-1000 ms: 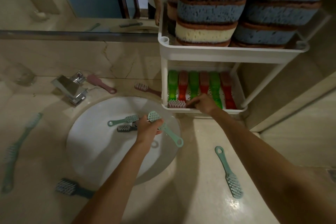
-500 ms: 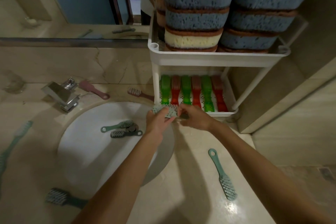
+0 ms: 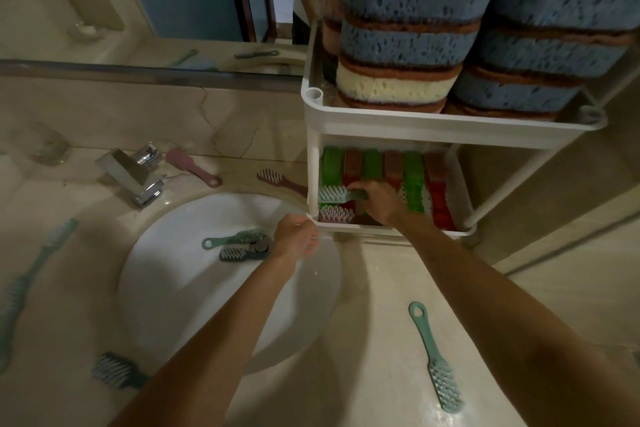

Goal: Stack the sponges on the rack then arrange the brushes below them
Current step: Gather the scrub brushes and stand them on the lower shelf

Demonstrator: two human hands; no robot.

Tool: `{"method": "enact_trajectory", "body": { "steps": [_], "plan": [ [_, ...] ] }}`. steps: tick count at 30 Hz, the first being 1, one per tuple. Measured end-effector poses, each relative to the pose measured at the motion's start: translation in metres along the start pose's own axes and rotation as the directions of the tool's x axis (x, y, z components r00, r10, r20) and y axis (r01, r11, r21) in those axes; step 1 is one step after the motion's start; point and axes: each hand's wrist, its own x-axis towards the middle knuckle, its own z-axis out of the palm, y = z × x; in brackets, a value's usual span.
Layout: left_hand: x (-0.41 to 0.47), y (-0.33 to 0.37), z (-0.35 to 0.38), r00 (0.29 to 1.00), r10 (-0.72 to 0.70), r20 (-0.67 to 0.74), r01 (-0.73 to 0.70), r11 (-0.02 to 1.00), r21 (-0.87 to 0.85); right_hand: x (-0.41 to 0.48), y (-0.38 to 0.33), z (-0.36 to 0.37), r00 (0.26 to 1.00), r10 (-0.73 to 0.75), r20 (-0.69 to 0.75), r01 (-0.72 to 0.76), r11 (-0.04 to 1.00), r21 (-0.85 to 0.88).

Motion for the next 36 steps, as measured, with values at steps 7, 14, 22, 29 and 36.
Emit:
{"method": "enact_trajectory", "body": {
  "steps": [7,14,22,29,36],
  "plan": [
    [0.007,-0.012,-0.007,0.999,-0.042,0.015,0.042,0.999,0.025,0.014,0.000,0.018,0.997,0.077,-0.009,-0.076,0.995,0.071],
    [0.007,-0.024,-0.004,0.999,-0.030,-0.043,0.030,1.000,-0.004,0.008,0.001,0.019,0.995,0.096,-0.040,-0.091,0.990,0.109],
    [0.002,-0.038,-0.004,1.000,0.003,-0.008,-0.003,0.999,0.048,-0.061,-0.023,0.012,0.828,0.228,-0.512,-0.056,0.943,0.329],
    [-0.016,-0.065,0.008,0.996,-0.024,0.088,0.017,0.997,0.078,-0.170,-0.001,0.088,0.739,0.609,-0.290,-0.512,0.786,0.346],
    [-0.043,-0.097,0.017,0.981,-0.039,0.190,0.013,0.990,0.138,-0.208,0.017,0.104,0.675,0.738,-0.022,-0.736,0.675,0.055]
  ]
}}
